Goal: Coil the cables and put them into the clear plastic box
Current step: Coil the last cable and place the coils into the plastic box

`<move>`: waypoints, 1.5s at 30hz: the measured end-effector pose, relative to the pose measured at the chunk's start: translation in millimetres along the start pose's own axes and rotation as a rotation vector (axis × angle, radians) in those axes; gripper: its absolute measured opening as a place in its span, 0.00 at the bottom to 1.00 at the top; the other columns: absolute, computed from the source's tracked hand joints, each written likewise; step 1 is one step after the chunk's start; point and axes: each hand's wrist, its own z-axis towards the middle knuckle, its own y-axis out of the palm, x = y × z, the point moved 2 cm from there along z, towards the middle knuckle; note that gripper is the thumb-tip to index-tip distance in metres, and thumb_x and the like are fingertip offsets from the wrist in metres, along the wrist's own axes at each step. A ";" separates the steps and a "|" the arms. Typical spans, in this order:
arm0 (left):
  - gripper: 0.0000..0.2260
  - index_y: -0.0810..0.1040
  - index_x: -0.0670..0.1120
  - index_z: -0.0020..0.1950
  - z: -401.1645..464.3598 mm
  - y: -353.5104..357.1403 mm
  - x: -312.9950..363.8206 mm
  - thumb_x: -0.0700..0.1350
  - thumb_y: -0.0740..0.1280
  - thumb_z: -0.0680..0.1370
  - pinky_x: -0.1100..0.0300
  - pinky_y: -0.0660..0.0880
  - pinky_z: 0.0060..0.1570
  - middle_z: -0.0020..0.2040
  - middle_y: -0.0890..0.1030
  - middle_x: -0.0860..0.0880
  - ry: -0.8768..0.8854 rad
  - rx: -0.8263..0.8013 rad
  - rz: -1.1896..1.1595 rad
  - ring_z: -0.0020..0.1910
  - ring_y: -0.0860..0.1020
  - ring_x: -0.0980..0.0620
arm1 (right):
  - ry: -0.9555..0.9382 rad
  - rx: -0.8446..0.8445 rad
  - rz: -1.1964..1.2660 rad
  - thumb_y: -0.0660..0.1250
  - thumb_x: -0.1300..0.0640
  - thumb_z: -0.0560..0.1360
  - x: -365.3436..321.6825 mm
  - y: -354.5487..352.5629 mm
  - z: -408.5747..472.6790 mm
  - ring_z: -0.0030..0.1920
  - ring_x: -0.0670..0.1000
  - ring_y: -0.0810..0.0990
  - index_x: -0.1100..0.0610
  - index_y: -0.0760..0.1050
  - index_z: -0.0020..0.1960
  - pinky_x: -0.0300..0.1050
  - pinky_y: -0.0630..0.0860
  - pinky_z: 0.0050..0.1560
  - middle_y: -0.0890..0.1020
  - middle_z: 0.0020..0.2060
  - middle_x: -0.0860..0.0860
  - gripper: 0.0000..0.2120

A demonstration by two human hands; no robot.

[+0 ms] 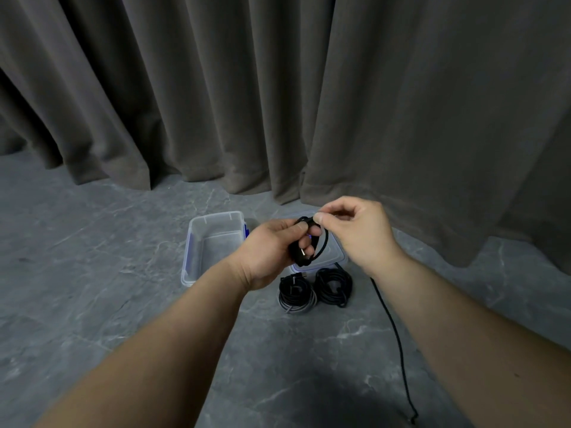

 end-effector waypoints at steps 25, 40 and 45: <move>0.05 0.77 0.46 0.48 8.6 -24.5 16.6 0.43 0.63 0.81 0.70 0.74 0.35 0.38 0.82 0.51 0.116 0.490 -0.614 0.39 0.80 0.58 | -0.092 -0.575 -0.711 0.59 0.61 0.79 6.2 30.7 -22.0 0.59 0.54 0.77 0.51 0.71 0.70 0.41 0.72 0.58 0.79 0.61 0.53 0.20; 0.12 0.79 0.38 0.47 3.4 -13.5 -2.0 0.38 0.57 0.82 0.54 0.72 0.49 0.40 0.79 0.41 0.064 0.147 0.205 0.42 0.78 0.50 | -0.055 -0.329 -0.349 0.66 0.66 0.73 -21.3 14.0 -3.9 0.31 0.40 0.79 0.51 0.77 0.39 0.29 0.73 0.38 0.83 0.31 0.47 0.11; 0.11 0.76 0.40 0.44 -0.2 -4.7 2.8 0.37 0.56 0.81 0.61 0.71 0.43 0.32 0.71 0.47 0.020 -0.015 0.002 0.34 0.75 0.53 | -0.003 -0.111 -0.009 0.71 0.66 0.71 -13.5 8.8 3.0 0.32 0.46 0.79 0.52 0.79 0.38 0.39 0.77 0.38 0.81 0.30 0.49 0.09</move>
